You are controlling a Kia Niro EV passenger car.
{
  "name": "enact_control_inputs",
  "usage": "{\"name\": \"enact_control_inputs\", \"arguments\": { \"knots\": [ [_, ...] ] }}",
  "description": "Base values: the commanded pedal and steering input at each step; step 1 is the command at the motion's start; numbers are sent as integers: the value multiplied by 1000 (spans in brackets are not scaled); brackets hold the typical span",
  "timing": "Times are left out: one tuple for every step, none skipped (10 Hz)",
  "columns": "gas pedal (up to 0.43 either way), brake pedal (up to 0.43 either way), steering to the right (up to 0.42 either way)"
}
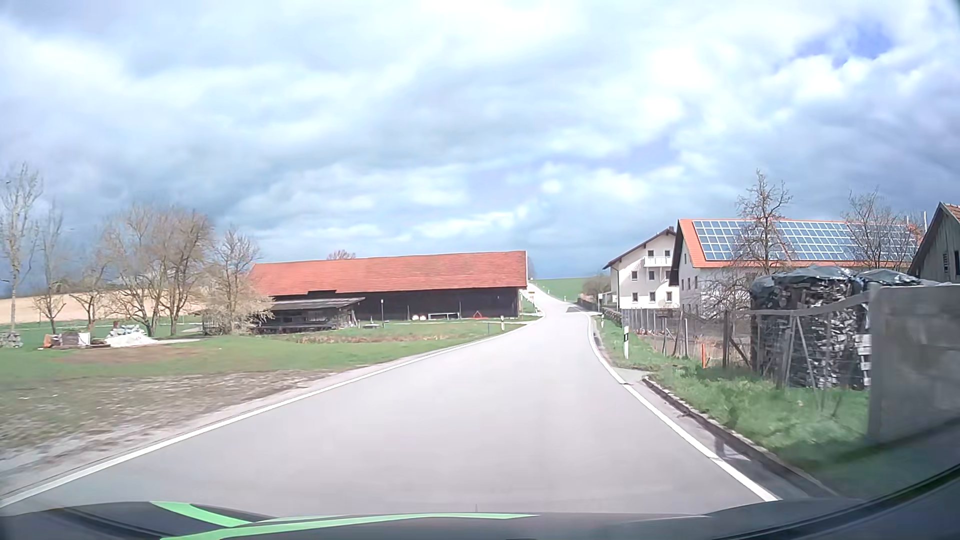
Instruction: Follow the waypoints while adhering to traffic rules and regulations
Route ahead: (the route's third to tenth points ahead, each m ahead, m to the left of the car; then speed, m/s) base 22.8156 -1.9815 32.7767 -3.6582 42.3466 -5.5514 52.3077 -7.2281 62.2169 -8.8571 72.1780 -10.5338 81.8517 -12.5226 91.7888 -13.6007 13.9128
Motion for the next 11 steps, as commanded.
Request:
{"name": "enact_control_inputs", "arguments": {
  "knots": [
    [0,0,57],
    [0,0,53],
    [0,0,49],
    [0,0,47],
    [0,0,46],
    [0,0,46],
    [0,0,44],
    [0,0,41],
    [0,0,35],
    [0,0,30],
    [0,0,24]
  ]
}}
